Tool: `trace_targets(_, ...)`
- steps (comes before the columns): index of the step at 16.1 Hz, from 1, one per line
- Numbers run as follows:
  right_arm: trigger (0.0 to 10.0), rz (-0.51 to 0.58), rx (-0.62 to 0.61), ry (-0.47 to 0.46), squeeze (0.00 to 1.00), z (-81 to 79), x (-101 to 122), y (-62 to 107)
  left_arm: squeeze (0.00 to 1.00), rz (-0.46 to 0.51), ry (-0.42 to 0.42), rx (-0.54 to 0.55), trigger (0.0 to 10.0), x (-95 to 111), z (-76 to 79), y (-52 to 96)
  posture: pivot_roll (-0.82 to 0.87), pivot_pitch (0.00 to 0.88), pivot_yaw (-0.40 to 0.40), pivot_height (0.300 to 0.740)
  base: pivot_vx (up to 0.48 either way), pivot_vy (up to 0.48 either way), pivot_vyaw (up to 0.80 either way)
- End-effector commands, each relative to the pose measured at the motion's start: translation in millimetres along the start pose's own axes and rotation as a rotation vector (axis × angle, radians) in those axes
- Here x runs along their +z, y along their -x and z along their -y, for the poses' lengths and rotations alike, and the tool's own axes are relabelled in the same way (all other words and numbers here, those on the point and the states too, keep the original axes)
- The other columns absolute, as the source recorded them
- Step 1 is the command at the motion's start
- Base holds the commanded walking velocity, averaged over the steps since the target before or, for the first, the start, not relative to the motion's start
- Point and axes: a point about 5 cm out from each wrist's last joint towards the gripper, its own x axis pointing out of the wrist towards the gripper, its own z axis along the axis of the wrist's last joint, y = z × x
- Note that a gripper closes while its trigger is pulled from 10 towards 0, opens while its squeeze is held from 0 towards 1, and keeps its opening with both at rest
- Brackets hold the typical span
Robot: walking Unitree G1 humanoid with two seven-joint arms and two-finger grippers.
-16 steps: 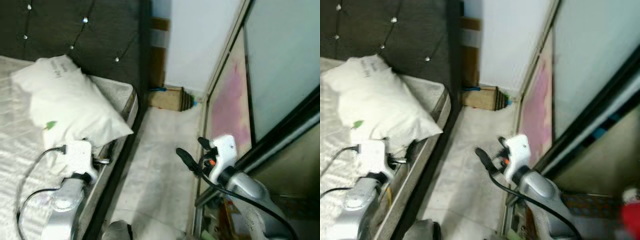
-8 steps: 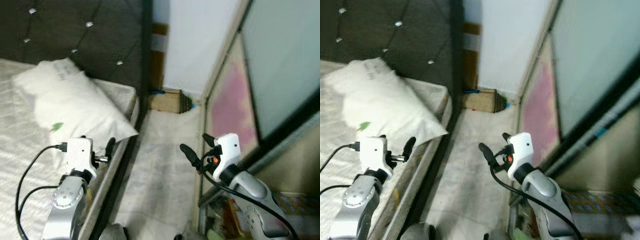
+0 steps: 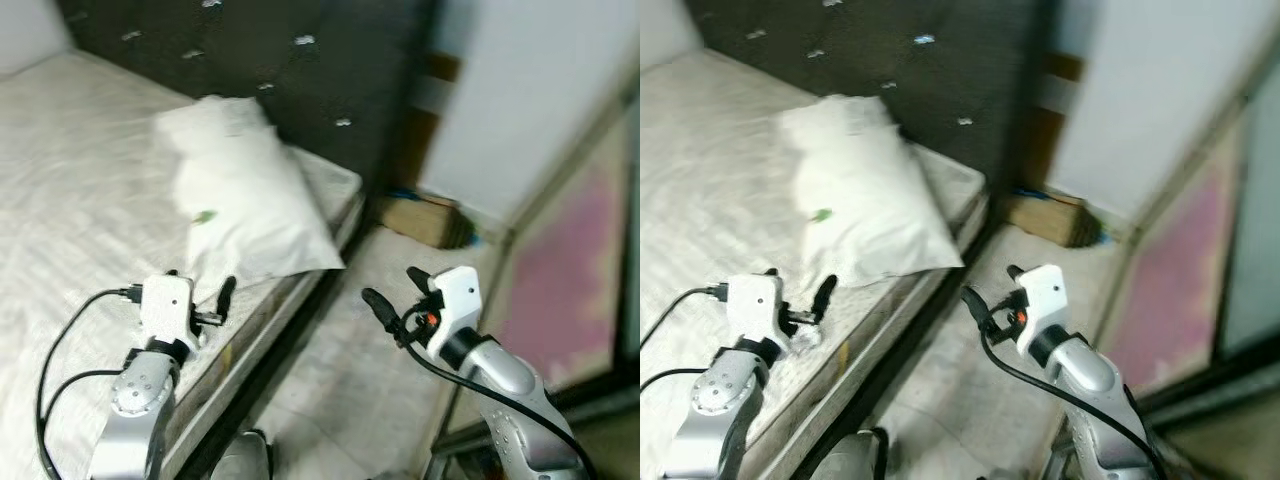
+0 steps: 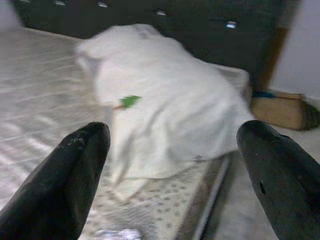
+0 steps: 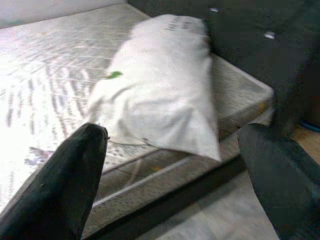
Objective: Clean up the room
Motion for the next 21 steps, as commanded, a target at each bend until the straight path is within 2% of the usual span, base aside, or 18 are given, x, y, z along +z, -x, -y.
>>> trace_targets(1, 10.0, -0.005, -0.004, 0.025, 0.0, 3.4, -0.3, 1.1, 0.0, 0.012, 0.007, 0.015, 10.0, 0.5, 1.1, 0.1, -0.02, 0.071, -0.056, 0.74, 0.0, 0.0, 0.8)
trace_targets(2, 10.0, -0.004, -0.001, 0.032, 0.0, 4.2, 0.5, 0.3, 0.0, 0.022, 0.024, 0.02, 10.0, 1.9, 0.1, -0.7, -0.02, 0.07, -0.059, 0.74, 0.0, 0.0, 0.8)
trace_targets(5, 10.0, 0.001, -0.007, 0.041, 0.0, 5.9, 1.8, -1.6, 0.0, 0.039, 0.004, 0.017, 10.0, 4.2, -0.6, -0.6, -0.01, 0.069, -0.061, 0.74, 0.0, 0.0, 0.8)
trace_targets(7, 10.0, 0.02, -0.046, 0.051, 0.0, 9.2, 4.4, -2.8, 0.0, 0.041, 0.009, 0.035, 10.0, 3.6, -1.5, 0.3, -0.01, 0.069, -0.061, 0.74, 0.0, 0.0, 0.8)
trace_targets(8, 10.0, 0.033, -0.079, 0.061, 0.0, 12.2, 6.0, -3.2, 0.0, 0.04, 0.017, 0.046, 10.0, 3.0, -1.7, 0.9, -0.01, 0.066, -0.061, 0.74, 0.0, 0.0, 0.8)
trace_targets(10, 10.0, 0.085, -0.228, 0.054, 0.0, 25.2, 13.5, -1.4, 0.0, 0.037, 0.015, 0.085, 10.0, 3.8, -2.8, 4.4, -0.01, 0.06, -0.057, 0.74, 0.0, 0.0, 0.8)
trace_targets(13, 10.0, 0.092, -0.338, 0.037, 0.0, 31.6, 10.8, 5.7, 0.0, 0.024, 0.032, 0.128, 10.0, 0.2, -6.7, 13.0, -0.01, 0.053, -0.055, 0.74, 0.0, 0.0, 0.44)
trace_targets(17, 10.0, 0.075, -0.329, 0.044, 0.0, 29.5, 5.6, 5.5, 0.0, 0.035, 0.036, 0.095, 10.0, 0.7, -3.5, 11.5, -0.01, 0.053, -0.057, 0.74, 0.0, 0.0, 0.0)
trace_targets(21, 10.0, 0.09, -0.326, 0.058, 0.0, 29.0, 9.1, 3.5, 0.0, 0.053, 0.05, 0.089, 10.0, 3.7, -2.5, 9.5, -0.01, 0.048, -0.058, 0.74, 0.0, 0.0, 0.8)
